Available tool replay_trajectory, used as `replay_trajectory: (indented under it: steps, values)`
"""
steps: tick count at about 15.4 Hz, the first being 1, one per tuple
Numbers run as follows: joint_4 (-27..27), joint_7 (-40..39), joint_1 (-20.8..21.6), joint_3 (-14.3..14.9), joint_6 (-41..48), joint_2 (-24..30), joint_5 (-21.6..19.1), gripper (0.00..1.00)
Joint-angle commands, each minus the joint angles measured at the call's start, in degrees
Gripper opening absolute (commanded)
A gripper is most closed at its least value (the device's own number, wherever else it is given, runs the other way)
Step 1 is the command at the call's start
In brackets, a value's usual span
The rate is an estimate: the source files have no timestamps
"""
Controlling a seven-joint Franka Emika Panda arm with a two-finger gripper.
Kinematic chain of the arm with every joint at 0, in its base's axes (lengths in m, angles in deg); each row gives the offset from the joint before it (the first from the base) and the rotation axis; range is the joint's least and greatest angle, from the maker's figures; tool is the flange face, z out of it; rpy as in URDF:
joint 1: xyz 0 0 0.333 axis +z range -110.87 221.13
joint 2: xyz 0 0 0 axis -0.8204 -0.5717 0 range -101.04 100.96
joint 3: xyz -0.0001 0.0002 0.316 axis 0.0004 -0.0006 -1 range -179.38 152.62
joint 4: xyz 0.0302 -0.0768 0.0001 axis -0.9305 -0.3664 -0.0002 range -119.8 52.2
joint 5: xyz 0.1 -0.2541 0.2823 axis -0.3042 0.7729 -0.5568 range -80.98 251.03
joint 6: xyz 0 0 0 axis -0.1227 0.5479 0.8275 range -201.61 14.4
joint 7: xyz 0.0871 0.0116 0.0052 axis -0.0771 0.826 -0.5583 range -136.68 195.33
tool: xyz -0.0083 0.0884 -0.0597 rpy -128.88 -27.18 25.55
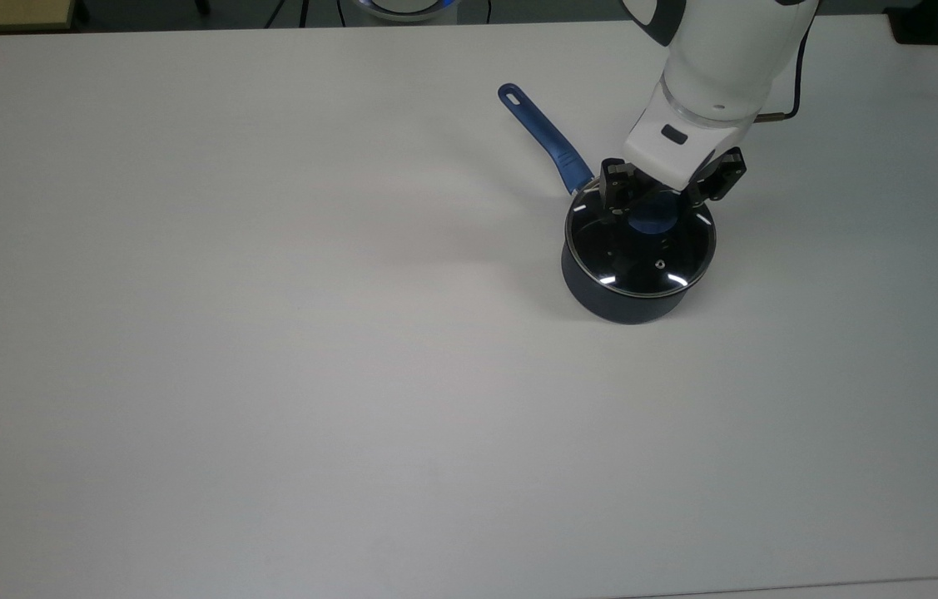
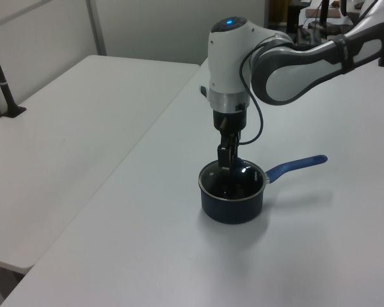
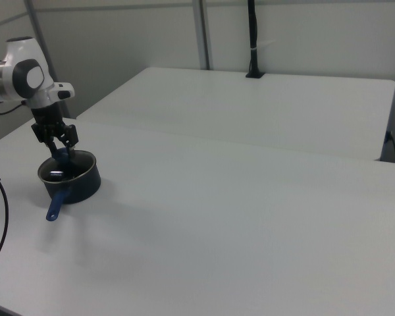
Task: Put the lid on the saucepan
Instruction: 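Lower the lid onto the saucepan rim and open the gripper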
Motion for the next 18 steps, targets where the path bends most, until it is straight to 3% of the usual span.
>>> replay_trajectory:
  steps: [1, 8, 10, 11, 18]
  values:
    - [-0.95, -1.58, -0.16, 0.15, 1.63, 1.12, -0.31, 0.54]
    - [-0.95, -0.88, -0.25, 0.15, 1.45, 0.94, -0.48, 0.65]
    - [-0.95, -0.70, -0.25, 0.15, 1.45, 0.94, -0.57, 0.95]
    - [-0.87, -0.70, -0.25, 0.15, 1.54, 0.94, -0.48, 1.00]
    - [-1.30, -0.79, -1.03, -0.02, 3.47, 5.06, -0.48, 1.00]
